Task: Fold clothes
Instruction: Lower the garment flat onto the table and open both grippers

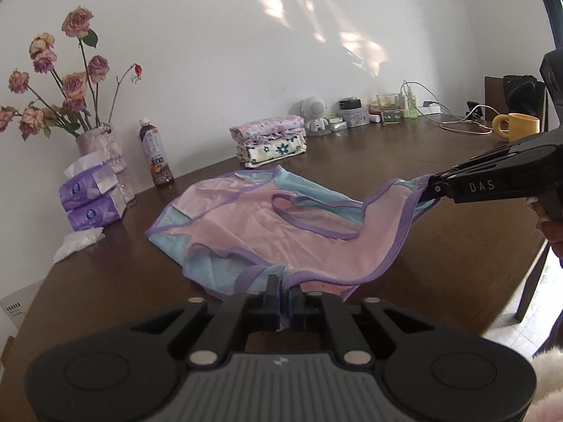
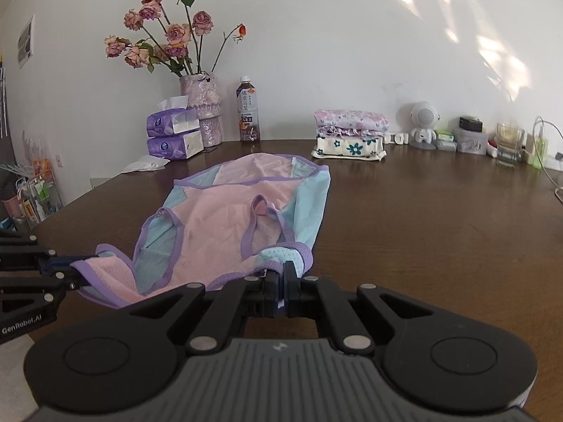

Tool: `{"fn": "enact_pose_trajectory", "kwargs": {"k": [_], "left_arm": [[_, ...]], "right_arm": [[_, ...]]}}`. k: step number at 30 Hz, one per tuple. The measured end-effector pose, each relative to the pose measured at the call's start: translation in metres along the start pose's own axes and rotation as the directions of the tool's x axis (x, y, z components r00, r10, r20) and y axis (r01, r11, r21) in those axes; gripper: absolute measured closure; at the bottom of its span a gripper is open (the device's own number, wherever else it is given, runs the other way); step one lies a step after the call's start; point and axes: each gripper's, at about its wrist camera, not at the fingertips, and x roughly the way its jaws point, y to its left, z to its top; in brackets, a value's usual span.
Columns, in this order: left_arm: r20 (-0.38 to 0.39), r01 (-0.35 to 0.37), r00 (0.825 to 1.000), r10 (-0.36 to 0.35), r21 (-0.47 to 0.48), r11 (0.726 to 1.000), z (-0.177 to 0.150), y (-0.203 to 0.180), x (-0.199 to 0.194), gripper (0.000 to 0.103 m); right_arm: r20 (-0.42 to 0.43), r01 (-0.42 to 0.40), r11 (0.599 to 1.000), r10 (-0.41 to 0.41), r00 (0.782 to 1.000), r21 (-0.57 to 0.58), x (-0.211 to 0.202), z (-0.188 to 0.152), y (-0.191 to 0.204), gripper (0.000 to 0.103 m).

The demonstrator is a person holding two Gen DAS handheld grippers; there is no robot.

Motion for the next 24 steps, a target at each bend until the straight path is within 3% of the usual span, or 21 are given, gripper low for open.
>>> {"fn": "enact_pose_trajectory", "kwargs": {"k": [5, 8, 9, 12, 13, 14, 15, 18, 24], "left_arm": [[-0.009, 0.049, 0.999, -0.049, -0.050, 0.998, -0.007, -0.001, -0.004, 0.091], [-0.017, 0.089, 0.996, -0.091, -0.090, 0.992, -0.009, 0.002, -0.006, 0.079], [-0.018, 0.103, 0.994, -0.105, -0.102, 0.989, -0.010, 0.003, -0.007, 0.069], [-0.011, 0.134, 0.991, -0.136, -0.129, 0.983, -0.010, 0.005, -0.012, 0.051], [-0.015, 0.146, 0.989, -0.149, -0.137, 0.980, -0.010, 0.006, -0.013, 0.041], [-0.020, 0.159, 0.986, -0.164, -0.147, 0.976, -0.009, 0.007, -0.014, 0.036], [-0.023, 0.179, 0.983, -0.185, -0.163, 0.970, -0.008, 0.009, -0.016, 0.030], [-0.001, 0.237, 0.970, -0.242, -0.209, 0.949, -0.007, 0.015, -0.021, 0.027], [0.033, 0.236, 0.971, -0.235, -0.243, 0.941, -0.003, 0.024, -0.026, 0.021]], "right_arm": [[-0.008, 0.013, 1.000, -0.012, 1.000, 0.029, -0.007, -0.012, -0.004, 0.100], [-0.019, 0.015, 0.999, -0.015, 1.000, 0.037, -0.011, -0.018, -0.004, 0.097], [-0.021, 0.017, 0.999, -0.016, 1.000, 0.037, -0.012, -0.020, -0.004, 0.096], [-0.028, 0.012, 0.999, -0.011, 1.000, 0.037, -0.017, -0.024, -0.005, 0.076], [-0.026, 0.010, 0.999, -0.009, 1.000, 0.038, -0.020, -0.026, -0.006, 0.060], [-0.023, 0.008, 0.999, -0.007, 1.000, 0.038, -0.023, -0.027, -0.007, 0.053], [-0.019, 0.007, 0.999, -0.007, 1.000, 0.036, -0.026, -0.028, -0.008, 0.052], [-0.018, 0.009, 0.999, -0.008, 1.000, 0.042, -0.033, -0.032, -0.016, 0.046], [-0.020, 0.005, 0.996, -0.003, 1.000, 0.091, -0.042, -0.036, -0.030, 0.043]]}}
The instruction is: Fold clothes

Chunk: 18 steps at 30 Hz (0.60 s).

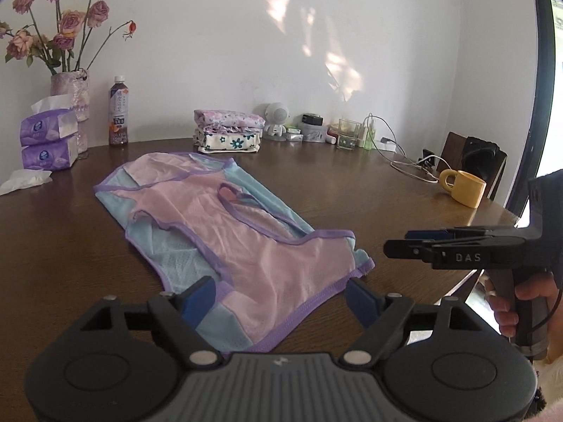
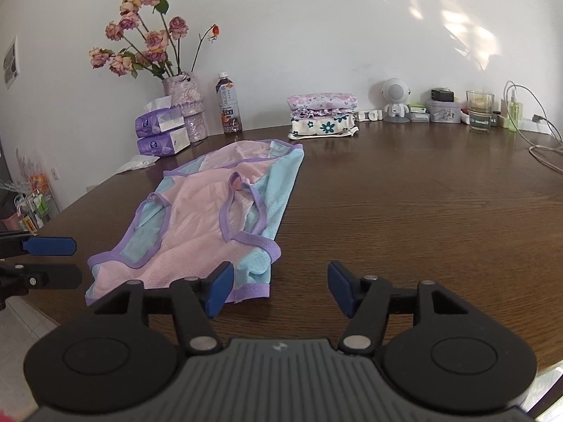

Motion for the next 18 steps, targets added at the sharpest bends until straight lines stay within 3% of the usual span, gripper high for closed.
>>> {"fn": "enact_pose_trajectory", "kwargs": {"k": [5, 13, 18], "left_arm": [[0.002, -0.057, 0.998, 0.058, -0.030, 0.998, 0.002, 0.010, 0.005, 0.021], [-0.023, -0.078, 0.997, 0.077, -0.061, 0.995, 0.001, 0.018, 0.013, 0.020], [-0.033, -0.082, 0.996, 0.081, -0.054, 0.995, 0.000, 0.021, 0.018, 0.020]], "right_arm": [[0.000, -0.009, 1.000, 0.009, 1.000, 0.012, 0.001, -0.002, 0.001, 0.041], [-0.011, -0.025, 0.999, 0.025, 1.000, -0.020, 0.009, -0.002, 0.016, 0.025], [-0.016, -0.018, 1.000, 0.018, 1.000, -0.015, 0.014, -0.002, 0.019, 0.024]]}}
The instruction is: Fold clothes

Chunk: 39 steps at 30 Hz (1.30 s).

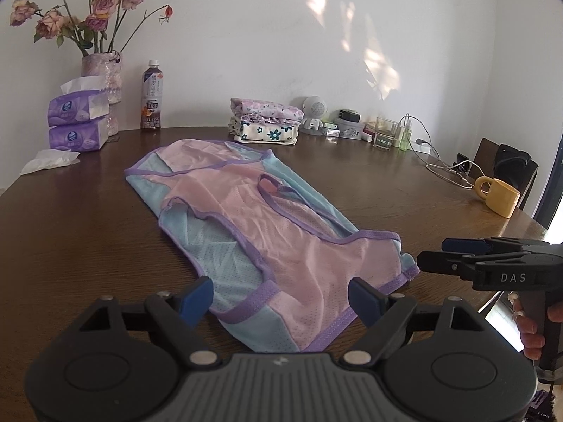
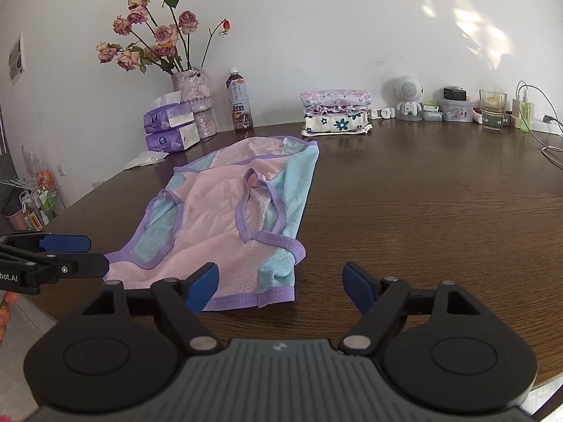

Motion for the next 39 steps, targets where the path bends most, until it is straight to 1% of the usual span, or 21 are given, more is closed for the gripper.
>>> {"fn": "enact_pose_trajectory", "kwargs": {"k": [6, 9, 12, 15, 17, 18, 19, 20, 21, 22, 23, 24, 25, 27, 28, 29, 34, 37, 39], "left_arm": [[-0.024, -0.003, 1.000, 0.004, 0.032, 0.999, 0.001, 0.003, 0.011, 0.020], [-0.065, 0.016, 0.998, -0.012, 0.065, 0.998, 0.005, 0.005, 0.017, 0.020], [-0.111, 0.046, 0.993, -0.034, 0.116, 0.992, 0.012, 0.005, 0.022, 0.020], [-0.152, 0.057, 0.988, -0.032, 0.162, 0.985, 0.020, 0.004, 0.029, 0.022], [-0.171, 0.076, 0.984, -0.044, 0.183, 0.980, 0.023, 0.003, 0.034, 0.028], [-0.179, 0.090, 0.982, -0.055, 0.195, 0.977, 0.024, 0.002, 0.036, 0.040], [-0.190, 0.103, 0.980, -0.062, 0.212, 0.972, 0.024, 0.001, 0.040, 0.046], [-0.202, 0.111, 0.977, -0.064, 0.231, 0.967, 0.024, 0.000, 0.043, 0.047], [-0.214, 0.120, 0.975, -0.066, 0.250, 0.961, 0.023, -0.002, 0.047, 0.051], [-0.230, 0.129, 0.971, -0.067, 0.267, 0.955, 0.022, -0.004, 0.051, 0.060], [-0.249, 0.140, 0.966, -0.069, 0.278, 0.950, 0.020, -0.004, 0.055, 0.065], [-0.270, 0.156, 0.960, -0.078, 0.282, 0.947, 0.019, -0.004, 0.059, 0.075], [-0.287, 0.175, 0.954, -0.092, 0.279, 0.944, 0.018, -0.004, 0.061, 0.076], [-0.301, 0.189, 0.949, -0.097, 0.292, 0.937, 0.019, -0.006, 0.063, 0.079], [-0.312, 0.196, 0.945, -0.099, 0.299, 0.934, 0.020, -0.007, 0.063, 0.083], [-0.324, 0.204, 0.941, -0.101, 0.303, 0.931, 0.021, -0.009, 0.064, 0.085], [-0.386, 0.253, 0.916, -0.109, 0.347, 0.903, 0.028, -0.025, 0.071, 0.086], [-0.419, 0.293, 0.900, -0.123, 0.371, 0.881, 0.032, -0.040, 0.078, 0.086], [-0.433, 0.316, 0.892, -0.129, 0.392, 0.864, 0.035, -0.053, 0.084, 0.086]], "right_arm": [[-0.027, 0.014, 1.000, -0.014, 1.000, -0.002, 0.010, -0.001, 0.004, 0.024], [-0.051, 0.022, 1.000, -0.024, 0.998, -0.022, 0.015, 0.001, 0.009, 0.025], [-0.109, 0.004, 0.998, -0.011, 0.994, -0.061, 0.022, 0.007, 0.015, 0.025], [-0.164, -0.002, 0.996, -0.013, 0.986, -0.092, 0.031, 0.013, 0.018, 0.031], [-0.194, -0.003, 0.995, -0.017, 0.981, -0.102, 0.039, 0.016, 0.019, 0.039], [-0.207, -0.005, 0.995, -0.017, 0.978, -0.103, 0.042, 0.016, 0.019, 0.043], [-0.219, -0.006, 0.995, -0.017, 0.976, -0.104, 0.045, 0.017, 0.018, 0.052], [-0.229, -0.011, 0.995, -0.013, 0.973, -0.104, 0.048, 0.017, 0.018, 0.060], [-0.238, -0.016, 0.995, -0.009, 0.971, -0.103, 0.050, 0.017, 0.018, 0.065], [-0.240, -0.017, 0.994, -0.010, 0.971, -0.110, 0.052, 0.016, 0.018, 0.072], [-0.239, -0.012, 0.992, -0.018, 0.971, -0.124, 0.053, 0.016, 0.019, 0.081], [-0.238, -0.008, 0.990, -0.025, 0.971, -0.139, 0.053, 0.016, 0.019, 0.085], [-0.240, -0.009, 0.988, -0.029, 0.970, -0.155, 0.053, 0.016, 0.019, 0.088], [-0.248, -0.016, 0.982, -0.032, 0.968, -0.190, 0.053, 0.017, 0.020, 0.092], [-0.256, -0.023, 0.978, -0.031, 0.966, -0.206, 0.053, 0.017, 0.019, 0.092], [-0.264, -0.031, 0.975, -0.029, 0.964, -0.222, 0.053, 0.019, 0.018, 0.092], [-0.314, -0.060, 0.964, -0.025, 0.949, -0.258, 0.057, 0.028, 0.003, 0.092], [-0.333, -0.065, 0.959, -0.031, 0.942, -0.275, 0.062, 0.033, -0.011, 0.092], [-0.343, -0.065, 0.956, -0.039, 0.939, -0.287, 0.065, 0.037, -0.021, 0.092]]}}
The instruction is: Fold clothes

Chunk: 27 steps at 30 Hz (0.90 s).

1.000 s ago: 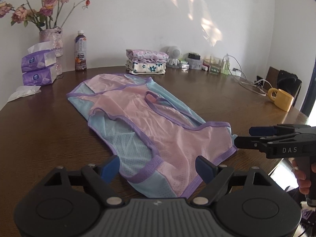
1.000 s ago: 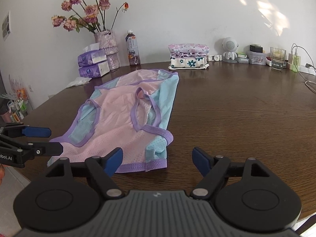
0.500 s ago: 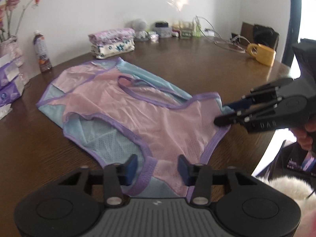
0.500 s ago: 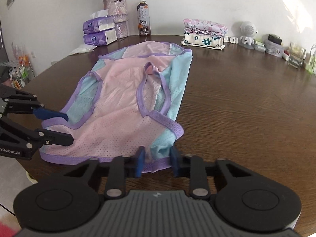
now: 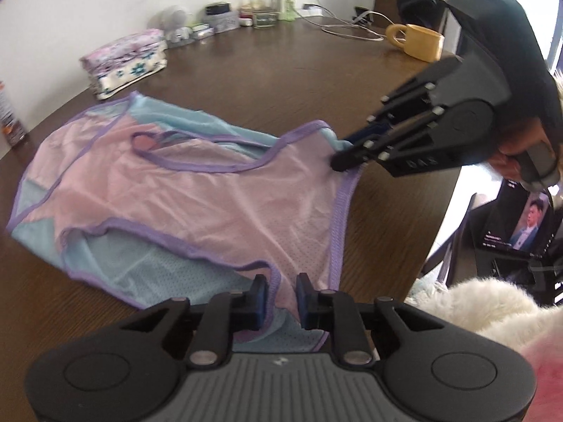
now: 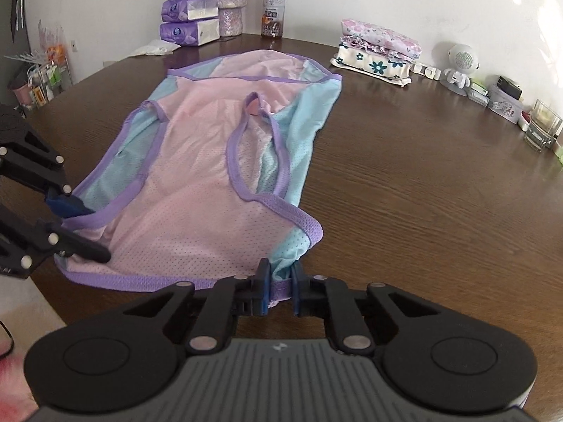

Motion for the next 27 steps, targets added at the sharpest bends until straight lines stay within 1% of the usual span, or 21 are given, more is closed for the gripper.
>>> {"fn": "enact_pose_trajectory", "kwargs": {"k": [2, 4, 6, 7, 8, 9, 10, 13, 15, 16, 18, 20, 23, 25, 27], "left_arm": [[-0.015, 0.016, 1.000, -0.015, 0.021, 1.000, 0.011, -0.007, 0.006, 0.086], [-0.014, 0.033, 0.999, -0.033, 0.024, 0.999, 0.017, -0.005, 0.001, 0.085], [-0.002, 0.050, 0.999, -0.050, 0.026, 0.998, 0.021, 0.001, -0.008, 0.083], [0.005, 0.051, 0.999, -0.051, 0.027, 0.998, 0.023, 0.005, -0.014, 0.074], [0.015, 0.037, 0.999, -0.037, 0.030, 0.999, 0.024, 0.012, -0.022, 0.069], [0.023, 0.015, 1.000, -0.016, 0.038, 0.999, 0.026, 0.020, -0.027, 0.061], [0.024, -0.011, 1.000, 0.010, 0.053, 0.999, 0.028, 0.028, -0.031, 0.057], [0.013, -0.078, 0.997, 0.077, 0.125, 0.989, 0.032, 0.053, -0.035, 0.057], [-0.015, -0.098, 0.995, 0.103, 0.202, 0.974, 0.033, 0.070, -0.032, 0.058], [-0.026, -0.101, 0.993, 0.111, 0.248, 0.963, 0.033, 0.078, -0.032, 0.059], [-0.042, -0.098, 0.992, 0.120, 0.356, 0.929, 0.030, 0.094, -0.031, 0.058], [-0.055, -0.084, 0.991, 0.122, 0.450, 0.889, 0.028, 0.108, -0.029, 0.058], [-0.063, -0.041, 0.994, 0.094, 0.574, 0.818, 0.024, 0.123, -0.023, 0.058], [-0.062, -0.028, 0.994, 0.086, 0.629, 0.777, 0.025, 0.131, -0.017, 0.058], [-0.063, -0.015, 0.995, 0.077, 0.671, 0.741, 0.027, 0.139, -0.009, 0.058]], "right_arm": [[-0.015, -0.006, 1.000, 0.006, 1.000, 0.006, -0.001, 0.002, -0.009, 0.092], [-0.029, -0.012, 1.000, 0.013, 1.000, 0.026, -0.007, 0.004, -0.018, 0.089], [-0.016, -0.021, 0.999, 0.022, 1.000, 0.026, -0.025, 0.007, -0.022, 0.082], [-0.011, -0.033, 0.999, 0.034, 0.999, 0.020, -0.034, 0.009, -0.021, 0.075], [-0.006, -0.048, 0.999, 0.048, 0.999, 0.014, -0.043, 0.012, -0.019, 0.065], [-0.006, -0.063, 0.998, 0.063, 0.998, 0.006, -0.049, 0.014, -0.013, 0.060], [-0.006, -0.078, 0.997, 0.078, 0.997, -0.003, -0.053, 0.017, -0.007, 0.056], [-0.026, -0.136, 0.991, 0.135, 0.990, -0.017, -0.050, 0.023, 0.021, 0.055], [-0.051, -0.159, 0.987, 0.158, 0.986, -0.021, -0.041, 0.025, 0.039, 0.055], [-0.065, -0.166, 0.986, 0.164, 0.984, -0.022, -0.036, 0.026, 0.048, 0.055], [-0.098, -0.166, 0.986, 0.164, 0.982, -0.006, -0.027, 0.029, 0.060, 0.055], [-0.134, -0.159, 0.987, 0.160, 0.978, 0.024, -0.019, 0.032, 0.068, 0.055], [-0.170, -0.110, 0.991, 0.121, 0.978, 0.073, -0.016, 0.036, 0.075, 0.055], [-0.182, -0.075, 0.993, 0.090, 0.979, 0.090, -0.016, 0.040, 0.079, 0.053], [-0.194, -0.067, 0.993, 0.085, 0.977, 0.098, -0.016, 0.045, 0.081, 0.049]]}}
